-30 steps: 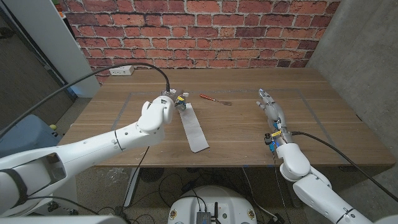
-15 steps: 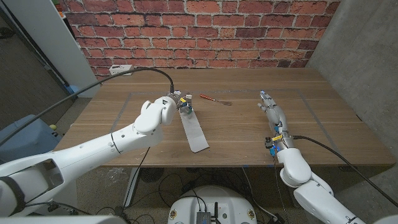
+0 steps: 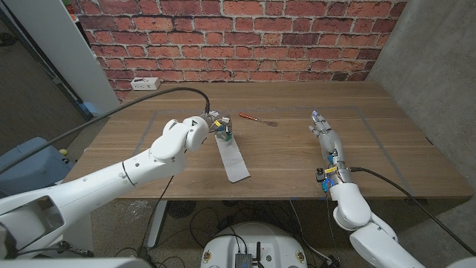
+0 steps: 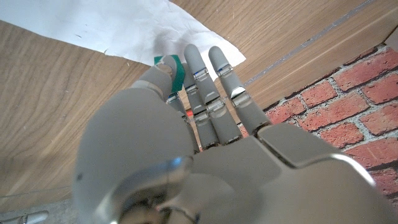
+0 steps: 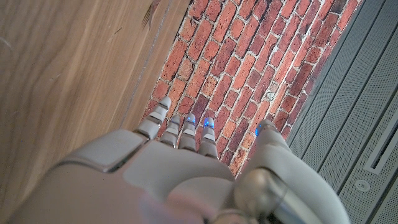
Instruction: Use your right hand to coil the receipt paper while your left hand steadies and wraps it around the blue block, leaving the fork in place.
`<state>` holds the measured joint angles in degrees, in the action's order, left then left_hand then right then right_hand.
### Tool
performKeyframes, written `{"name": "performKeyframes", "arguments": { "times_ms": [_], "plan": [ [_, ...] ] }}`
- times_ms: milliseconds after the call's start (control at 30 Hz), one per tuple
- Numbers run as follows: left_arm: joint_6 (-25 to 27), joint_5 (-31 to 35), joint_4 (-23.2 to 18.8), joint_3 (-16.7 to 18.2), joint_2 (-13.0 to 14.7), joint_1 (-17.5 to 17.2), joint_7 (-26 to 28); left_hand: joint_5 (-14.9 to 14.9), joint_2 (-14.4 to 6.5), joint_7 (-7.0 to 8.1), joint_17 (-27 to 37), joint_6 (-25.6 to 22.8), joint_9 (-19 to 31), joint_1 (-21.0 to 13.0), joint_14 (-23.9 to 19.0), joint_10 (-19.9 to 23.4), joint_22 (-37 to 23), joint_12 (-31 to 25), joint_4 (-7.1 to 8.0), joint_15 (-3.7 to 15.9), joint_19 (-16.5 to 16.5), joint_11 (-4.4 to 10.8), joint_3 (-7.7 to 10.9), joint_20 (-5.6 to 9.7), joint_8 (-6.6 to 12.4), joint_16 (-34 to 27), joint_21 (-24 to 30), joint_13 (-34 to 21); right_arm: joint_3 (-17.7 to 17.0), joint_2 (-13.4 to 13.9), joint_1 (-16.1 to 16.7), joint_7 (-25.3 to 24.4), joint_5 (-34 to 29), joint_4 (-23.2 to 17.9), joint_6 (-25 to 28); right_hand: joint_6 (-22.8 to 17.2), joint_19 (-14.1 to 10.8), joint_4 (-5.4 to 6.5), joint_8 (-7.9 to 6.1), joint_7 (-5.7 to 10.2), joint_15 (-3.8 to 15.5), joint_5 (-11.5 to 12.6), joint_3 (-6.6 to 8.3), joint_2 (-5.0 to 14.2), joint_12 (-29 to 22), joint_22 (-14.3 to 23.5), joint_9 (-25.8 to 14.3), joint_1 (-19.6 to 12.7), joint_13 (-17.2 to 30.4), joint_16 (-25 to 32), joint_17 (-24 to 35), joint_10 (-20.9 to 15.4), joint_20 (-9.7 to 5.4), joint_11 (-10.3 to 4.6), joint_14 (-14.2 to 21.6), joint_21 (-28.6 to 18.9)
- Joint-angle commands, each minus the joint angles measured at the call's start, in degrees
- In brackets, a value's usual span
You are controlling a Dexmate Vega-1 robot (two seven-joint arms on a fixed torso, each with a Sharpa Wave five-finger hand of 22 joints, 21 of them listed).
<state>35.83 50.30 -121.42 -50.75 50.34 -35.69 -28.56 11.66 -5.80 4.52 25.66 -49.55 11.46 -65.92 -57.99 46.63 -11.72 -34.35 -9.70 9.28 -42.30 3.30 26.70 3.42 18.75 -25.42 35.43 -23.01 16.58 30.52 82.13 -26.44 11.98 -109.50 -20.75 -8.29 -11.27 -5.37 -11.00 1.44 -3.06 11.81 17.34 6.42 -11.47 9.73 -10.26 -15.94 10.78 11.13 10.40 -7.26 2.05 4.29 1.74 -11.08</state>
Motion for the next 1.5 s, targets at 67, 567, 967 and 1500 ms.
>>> {"name": "performKeyframes", "arguments": {
  "times_ms": [67,567,967,1500],
  "plan": [
    [-11.0,3.3,-0.9,4.2,2.6,-3.4,-1.9,-0.4,-3.2,-2.23,0.0,-5.5,3.0,-2.1,0.3,4.2,0.0,0.7,1.12,3.72,1.6,4.26,0.9,0.23,0.82,0.8,0.4,-4.5,0.4,-1.3,1.8,-1.8,-2.5,-1.2,0.0,-0.3,-0.6,-0.31,0.07,-0.06,-0.36,-0.1,0.09,0.08,0.1,0.2,-0.2,-0.3,0.2,-0.1,0.2,-0.5,-0.16,0.13,0.3,-0.2],
    [-21.9,7.4,0.8,8.3,3.6,-7.2,0.9,-2.0,-0.9,0.99,-1.0,-7.0,2.4,-3.7,2.3,6.0,0.1,4.0,-0.12,4.56,11.1,6.81,-0.94,0.22,1.12,3.3,-0.9,-1.3,0.6,-2.6,3.5,-4.1,-5.2,-3.3,1.5,-0.4,-0.7,-0.24,0.07,-0.07,-0.32,-0.1,0.11,0.17,0.1,0.2,-0.2,-0.2,0.2,-0.1,0.2,-0.6,-0.25,0.17,0.4,-0.2],
    [-24.1,12.0,4.7,9.0,1.1,-8.9,4.1,-2.0,-1.2,1.31,-0.4,-7.3,2.1,-4.2,4.5,6.3,0.0,5.1,0.25,4.51,13.1,7.23,-2.41,-0.72,0.97,3.7,-0.9,-0.6,0.8,-2.7,3.4,-4.2,-5.6,-4.5,3.5,-0.4,-0.7,-0.25,0.07,-0.02,-0.43,-0.2,0.11,0.14,0.1,0.2,-0.2,-0.1,0.2,-0.1,0.2,-0.5,-0.22,0.13,0.4,-0.2],
    [-25.8,15.1,8.8,8.5,-1.8,-9.1,10.0,-1.8,-1.6,1.25,-0.2,-7.0,2.0,-4.5,4.2,6.8,0.1,5.1,0.37,4.56,13.1,7.44,-3.16,-0.38,0.75,3.4,-0.4,-1.0,0.6,-2.6,3.1,-4.3,-4.9,-4.3,4.1,-0.4,-0.7,-0.33,0.08,-0.01,-0.57,-0.2,0.14,0.1,0.1,0.2,-0.2,-0.1,0.2,-0.1,0.2,-0.5,-0.1,0.13,0.5,-0.2]
  ]
}}
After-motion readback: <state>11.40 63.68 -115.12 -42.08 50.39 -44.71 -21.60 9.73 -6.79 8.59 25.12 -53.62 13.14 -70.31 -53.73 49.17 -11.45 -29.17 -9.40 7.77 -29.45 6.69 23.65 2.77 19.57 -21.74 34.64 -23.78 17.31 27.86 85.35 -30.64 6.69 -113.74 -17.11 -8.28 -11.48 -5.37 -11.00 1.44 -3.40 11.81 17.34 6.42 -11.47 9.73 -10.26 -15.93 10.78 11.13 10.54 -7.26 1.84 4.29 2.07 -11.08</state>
